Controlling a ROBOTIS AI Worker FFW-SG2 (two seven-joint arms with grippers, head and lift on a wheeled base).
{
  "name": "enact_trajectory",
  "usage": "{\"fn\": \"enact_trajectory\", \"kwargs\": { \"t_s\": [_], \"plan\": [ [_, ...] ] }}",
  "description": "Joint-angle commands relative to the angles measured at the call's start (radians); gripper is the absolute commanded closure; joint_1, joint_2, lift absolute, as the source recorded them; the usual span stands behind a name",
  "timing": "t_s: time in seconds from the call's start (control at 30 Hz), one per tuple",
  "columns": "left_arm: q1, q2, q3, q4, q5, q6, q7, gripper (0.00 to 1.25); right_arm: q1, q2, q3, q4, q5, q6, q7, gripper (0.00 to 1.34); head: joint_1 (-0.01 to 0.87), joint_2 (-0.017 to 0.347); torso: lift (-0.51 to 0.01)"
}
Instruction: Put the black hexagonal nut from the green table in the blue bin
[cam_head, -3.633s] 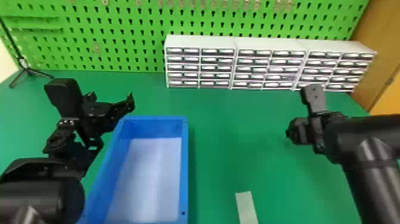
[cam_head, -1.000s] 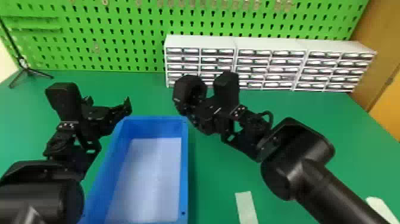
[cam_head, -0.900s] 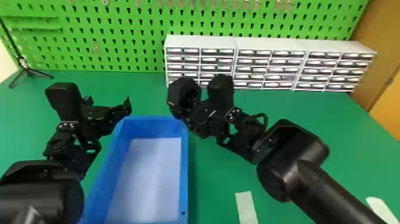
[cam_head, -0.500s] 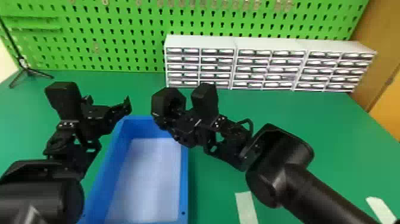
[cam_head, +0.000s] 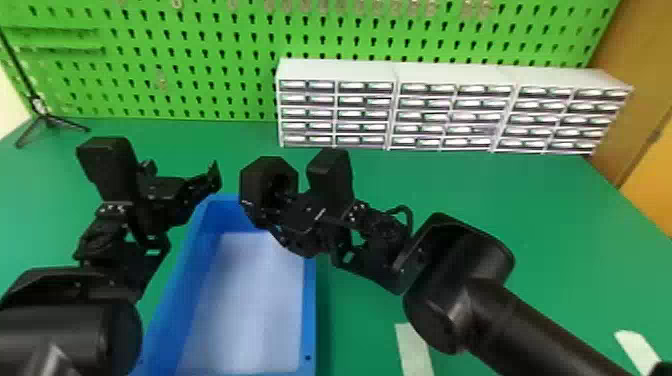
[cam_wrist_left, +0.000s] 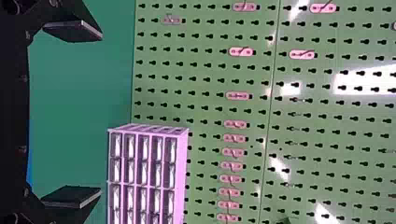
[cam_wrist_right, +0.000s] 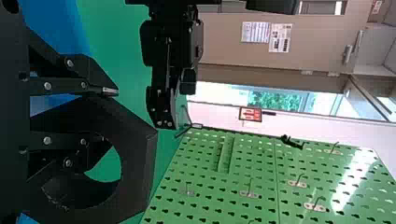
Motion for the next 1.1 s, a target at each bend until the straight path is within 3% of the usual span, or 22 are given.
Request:
{"fn": "enact_trajectory", "kwargs": {
  "t_s": [0.0,0.07,0.23,0.73,0.97,1.07],
  "plan": [
    [0.0,0.0,0.0,0.0,0.0,0.0,0.0,0.12,0.0,-0.002,0.002,0.002,-0.002,0.0,0.0,0.97,0.692,0.008,-0.097],
    [0.0,0.0,0.0,0.0,0.0,0.0,0.0,0.12,0.0,-0.002,0.003,0.003,-0.002,0.001,0.0,0.9,0.692,0.008,-0.097],
    [0.0,0.0,0.0,0.0,0.0,0.0,0.001,0.12,0.0,-0.003,0.002,0.005,-0.011,0.011,0.0,0.59,0.692,0.008,-0.097],
    [0.0,0.0,0.002,0.0,0.003,0.0,0.0,0.12,0.006,-0.006,-0.02,0.005,-0.011,0.018,0.0,0.53,0.692,0.008,-0.097],
    [0.002,0.002,0.002,0.0,0.003,0.0,0.0,0.12,0.04,0.003,-0.075,0.005,-0.01,0.054,0.0,0.53,0.692,0.008,-0.097],
    [0.0,0.0,0.003,0.0,0.003,0.0,0.0,0.12,0.064,0.017,-0.122,0.002,0.027,0.07,0.0,0.52,0.692,0.008,-0.097]
  ]
}}
